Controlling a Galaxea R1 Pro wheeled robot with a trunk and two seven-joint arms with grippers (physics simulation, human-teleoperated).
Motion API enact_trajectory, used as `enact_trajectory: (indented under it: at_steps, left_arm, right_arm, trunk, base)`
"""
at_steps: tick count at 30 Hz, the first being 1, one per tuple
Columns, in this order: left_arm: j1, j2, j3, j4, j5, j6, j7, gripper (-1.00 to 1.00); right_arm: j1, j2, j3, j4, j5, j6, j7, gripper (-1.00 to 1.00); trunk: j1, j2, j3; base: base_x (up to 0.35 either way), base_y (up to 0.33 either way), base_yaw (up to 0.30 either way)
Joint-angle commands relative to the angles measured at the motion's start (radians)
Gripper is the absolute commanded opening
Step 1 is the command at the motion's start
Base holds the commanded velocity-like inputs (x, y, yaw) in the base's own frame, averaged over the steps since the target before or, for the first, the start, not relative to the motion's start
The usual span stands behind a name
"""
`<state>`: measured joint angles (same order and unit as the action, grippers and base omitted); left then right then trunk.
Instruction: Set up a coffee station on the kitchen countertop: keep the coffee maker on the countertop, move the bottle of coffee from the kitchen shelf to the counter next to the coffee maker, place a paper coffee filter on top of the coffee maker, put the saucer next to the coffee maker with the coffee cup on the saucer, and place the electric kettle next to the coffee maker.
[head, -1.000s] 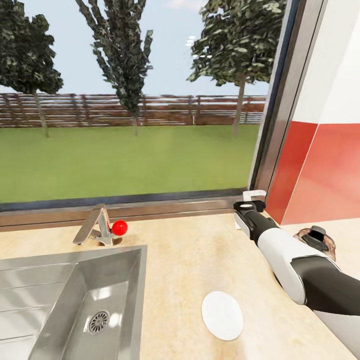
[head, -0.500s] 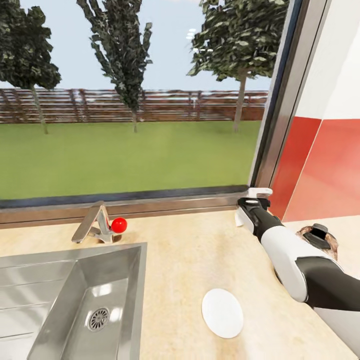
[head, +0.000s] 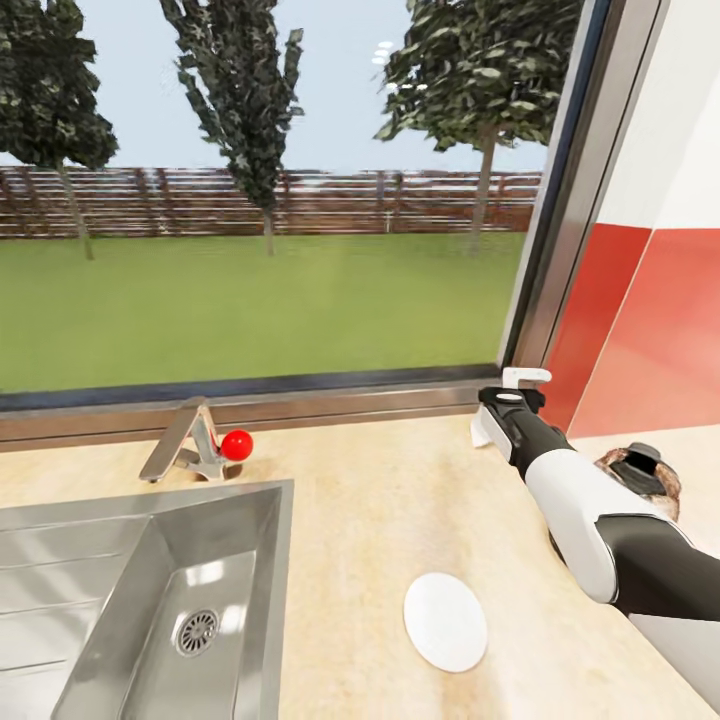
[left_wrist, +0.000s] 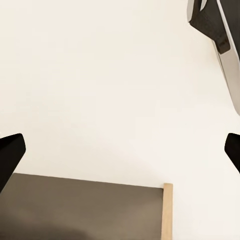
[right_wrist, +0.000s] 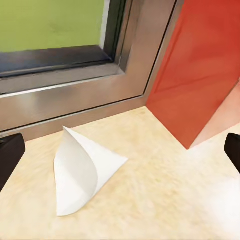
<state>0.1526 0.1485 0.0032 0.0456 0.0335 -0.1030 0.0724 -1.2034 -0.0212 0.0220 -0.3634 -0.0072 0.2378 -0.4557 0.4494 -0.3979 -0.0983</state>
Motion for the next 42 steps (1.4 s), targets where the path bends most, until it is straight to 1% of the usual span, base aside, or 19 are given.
enact_trajectory:
  at_steps: [1,26,38,42]
  left_arm:
    - [-0.001,0.0,0.0,0.002,0.003,-0.006,0.001,1.0]
    - [-0.001,-0.001,-0.001,0.002,0.003,-0.003,0.001,1.0]
    - [0.001,0.0,-0.002,0.002,0.002,0.001,0.001,1.0]
    - [0.001,0.0,-0.002,0.002,0.002,0.001,0.001,1.0]
  right_arm:
    - [-0.001,0.0,0.003,-0.002,-0.001,0.008,-0.003,1.0]
    - [-0.001,0.001,0.006,0.0,0.001,0.006,-0.006,1.0]
    - [0.0,0.001,0.006,0.005,0.002,0.006,-0.007,1.0]
    - [0.0,0.003,0.006,0.027,0.003,0.004,-0.008,1.0]
  trunk:
    - [0.001,-0.002,-0.004]
    - [0.001,-0.002,-0.043]
    - [0.001,-0.002,-0.062]
    - [0.001,-0.002,-0.068]
  base:
    - [0.0,0.0,0.0]
    - [0.0,0.0,0.0]
    - [0.0,0.0,0.066]
    - [0.0,0.0,0.09]
